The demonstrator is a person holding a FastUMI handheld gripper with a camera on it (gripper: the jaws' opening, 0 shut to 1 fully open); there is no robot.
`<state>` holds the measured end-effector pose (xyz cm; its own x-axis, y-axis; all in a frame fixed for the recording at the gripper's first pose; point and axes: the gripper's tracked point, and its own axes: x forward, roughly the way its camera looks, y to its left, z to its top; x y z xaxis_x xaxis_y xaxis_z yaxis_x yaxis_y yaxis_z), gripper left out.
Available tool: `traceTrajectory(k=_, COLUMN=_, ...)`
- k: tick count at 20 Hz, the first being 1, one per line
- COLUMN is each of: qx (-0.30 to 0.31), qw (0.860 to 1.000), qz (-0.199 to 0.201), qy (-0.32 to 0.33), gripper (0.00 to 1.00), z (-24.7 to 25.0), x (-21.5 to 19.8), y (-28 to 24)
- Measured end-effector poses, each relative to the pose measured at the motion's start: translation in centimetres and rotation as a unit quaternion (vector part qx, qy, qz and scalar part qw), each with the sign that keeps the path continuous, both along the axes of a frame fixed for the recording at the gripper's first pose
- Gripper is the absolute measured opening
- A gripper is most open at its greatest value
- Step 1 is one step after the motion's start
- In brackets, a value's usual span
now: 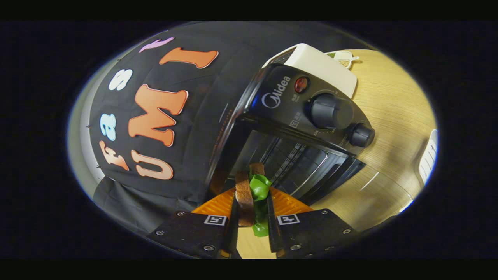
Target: Open the toaster oven, put the food inside, and close the toaster oven door.
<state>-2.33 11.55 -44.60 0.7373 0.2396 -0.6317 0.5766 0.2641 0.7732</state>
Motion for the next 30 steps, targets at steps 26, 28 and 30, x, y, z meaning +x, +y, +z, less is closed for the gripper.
traceTrajectory(k=26, qx=-0.177, qw=0.942, qz=0.266, qy=0.105, gripper=0.98, z=1.2, x=-13.0, y=-0.3)
traceTrajectory(k=28, qx=-0.198, qw=0.922, qz=0.309, qy=0.121, gripper=0.99, z=1.3, x=-15.7, y=-0.3)
traceTrajectory(k=30, qx=-0.227, qw=0.902, qz=0.343, qy=0.127, gripper=0.99, z=1.5, x=-17.5, y=-0.4)
